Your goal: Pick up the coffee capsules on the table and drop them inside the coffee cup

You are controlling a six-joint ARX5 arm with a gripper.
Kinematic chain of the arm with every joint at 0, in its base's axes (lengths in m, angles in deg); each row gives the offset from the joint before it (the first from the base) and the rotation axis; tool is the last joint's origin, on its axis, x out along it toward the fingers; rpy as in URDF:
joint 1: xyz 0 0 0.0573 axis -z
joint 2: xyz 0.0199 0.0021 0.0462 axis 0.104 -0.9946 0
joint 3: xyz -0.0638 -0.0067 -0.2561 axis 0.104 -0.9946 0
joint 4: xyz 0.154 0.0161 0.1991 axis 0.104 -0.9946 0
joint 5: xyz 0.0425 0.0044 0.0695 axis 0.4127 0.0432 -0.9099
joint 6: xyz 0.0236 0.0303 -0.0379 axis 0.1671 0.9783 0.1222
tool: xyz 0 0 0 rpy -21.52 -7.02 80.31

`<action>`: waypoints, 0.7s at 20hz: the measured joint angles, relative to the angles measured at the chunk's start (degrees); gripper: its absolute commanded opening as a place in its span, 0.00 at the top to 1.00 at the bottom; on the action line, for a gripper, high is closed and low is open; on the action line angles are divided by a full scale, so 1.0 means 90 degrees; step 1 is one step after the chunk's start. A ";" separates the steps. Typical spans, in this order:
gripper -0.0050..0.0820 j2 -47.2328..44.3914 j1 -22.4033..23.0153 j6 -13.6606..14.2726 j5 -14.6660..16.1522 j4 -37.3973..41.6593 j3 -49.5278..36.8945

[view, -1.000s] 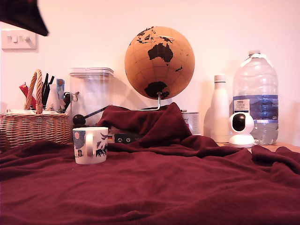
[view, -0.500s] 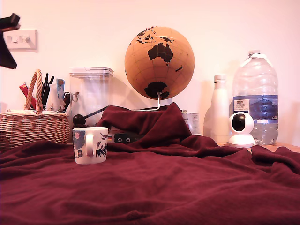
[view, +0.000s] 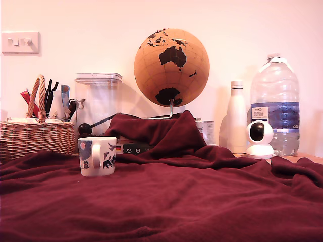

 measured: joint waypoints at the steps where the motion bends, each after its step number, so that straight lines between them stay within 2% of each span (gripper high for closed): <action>1: 0.97 0.0175 0.0000 0.0000 -0.0010 0.0002 -0.0155; 6: 0.97 0.1222 0.0000 -0.0233 -0.0015 -0.0063 -0.0923; 14: 0.97 0.2873 0.0000 -0.0255 -0.0017 -0.0629 -0.1790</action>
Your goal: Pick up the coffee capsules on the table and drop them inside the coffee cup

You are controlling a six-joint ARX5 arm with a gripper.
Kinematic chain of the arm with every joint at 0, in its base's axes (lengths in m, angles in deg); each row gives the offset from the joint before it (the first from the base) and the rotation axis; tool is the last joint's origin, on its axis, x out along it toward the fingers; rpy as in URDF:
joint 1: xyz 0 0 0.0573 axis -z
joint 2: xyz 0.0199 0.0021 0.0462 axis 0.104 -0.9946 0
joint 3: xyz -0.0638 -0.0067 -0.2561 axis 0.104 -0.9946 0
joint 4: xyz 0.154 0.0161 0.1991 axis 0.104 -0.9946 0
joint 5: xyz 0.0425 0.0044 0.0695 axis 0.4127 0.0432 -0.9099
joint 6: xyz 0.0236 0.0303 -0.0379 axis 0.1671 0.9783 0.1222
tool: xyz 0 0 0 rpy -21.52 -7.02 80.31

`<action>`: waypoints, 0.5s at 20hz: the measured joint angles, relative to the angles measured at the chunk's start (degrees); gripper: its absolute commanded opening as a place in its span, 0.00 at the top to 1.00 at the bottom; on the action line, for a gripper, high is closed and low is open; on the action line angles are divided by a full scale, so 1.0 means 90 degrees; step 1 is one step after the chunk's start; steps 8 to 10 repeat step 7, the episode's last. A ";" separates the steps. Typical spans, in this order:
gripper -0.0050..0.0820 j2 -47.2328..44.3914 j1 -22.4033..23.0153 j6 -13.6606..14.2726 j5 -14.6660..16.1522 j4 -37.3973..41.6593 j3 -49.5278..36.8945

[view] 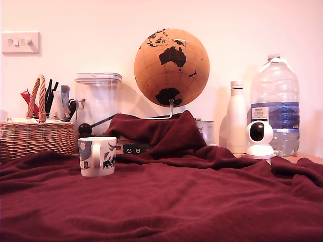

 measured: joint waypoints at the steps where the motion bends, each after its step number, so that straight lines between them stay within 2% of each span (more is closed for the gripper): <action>1: 0.97 0.0182 0.0000 0.0000 0.0000 -0.0129 -0.0005; 7: 0.97 0.1294 0.0000 0.0000 -0.0080 -0.0940 -0.0005; 10: 0.97 0.1294 0.0000 0.0000 -0.0080 -0.0940 -0.0005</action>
